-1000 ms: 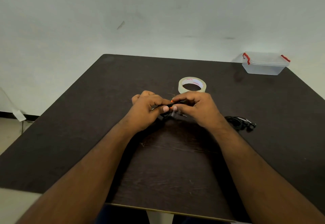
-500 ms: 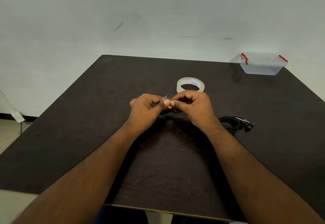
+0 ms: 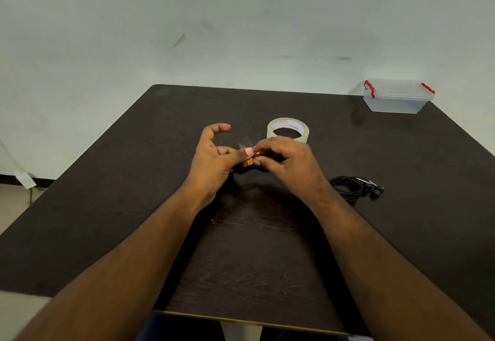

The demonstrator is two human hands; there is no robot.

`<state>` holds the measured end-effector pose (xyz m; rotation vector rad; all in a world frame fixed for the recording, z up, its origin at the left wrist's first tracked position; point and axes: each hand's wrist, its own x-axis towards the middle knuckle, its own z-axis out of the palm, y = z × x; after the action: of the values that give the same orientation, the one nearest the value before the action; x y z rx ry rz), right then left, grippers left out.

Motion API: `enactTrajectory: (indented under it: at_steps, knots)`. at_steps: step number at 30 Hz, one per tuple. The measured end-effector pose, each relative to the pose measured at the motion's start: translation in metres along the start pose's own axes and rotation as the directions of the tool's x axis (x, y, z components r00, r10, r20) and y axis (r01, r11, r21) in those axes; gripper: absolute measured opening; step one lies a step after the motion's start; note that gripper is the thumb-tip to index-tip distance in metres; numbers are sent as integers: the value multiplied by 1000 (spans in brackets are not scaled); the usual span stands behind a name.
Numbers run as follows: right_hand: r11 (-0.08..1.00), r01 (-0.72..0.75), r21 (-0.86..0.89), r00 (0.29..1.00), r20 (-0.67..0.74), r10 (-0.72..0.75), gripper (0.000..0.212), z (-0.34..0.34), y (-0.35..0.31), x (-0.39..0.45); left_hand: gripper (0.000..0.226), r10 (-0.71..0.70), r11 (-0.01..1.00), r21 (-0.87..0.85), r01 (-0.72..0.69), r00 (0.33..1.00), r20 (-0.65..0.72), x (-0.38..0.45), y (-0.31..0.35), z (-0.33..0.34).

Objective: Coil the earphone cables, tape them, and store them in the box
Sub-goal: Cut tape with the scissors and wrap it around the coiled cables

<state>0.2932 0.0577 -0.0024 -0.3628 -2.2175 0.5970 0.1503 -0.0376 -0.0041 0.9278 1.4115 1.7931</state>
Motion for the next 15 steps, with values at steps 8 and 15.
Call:
enactTrajectory:
  at_steps: [8,15]
  knots:
    - [985,128,-117,992,15,-127,10,6,-1,1,42,-4,998,64,8,998,-66,0,-2,3]
    - [978,141,-154,990,-6,-144,23,8,-1,0,35,57,992,120,-48,996,-72,-1,-4,4]
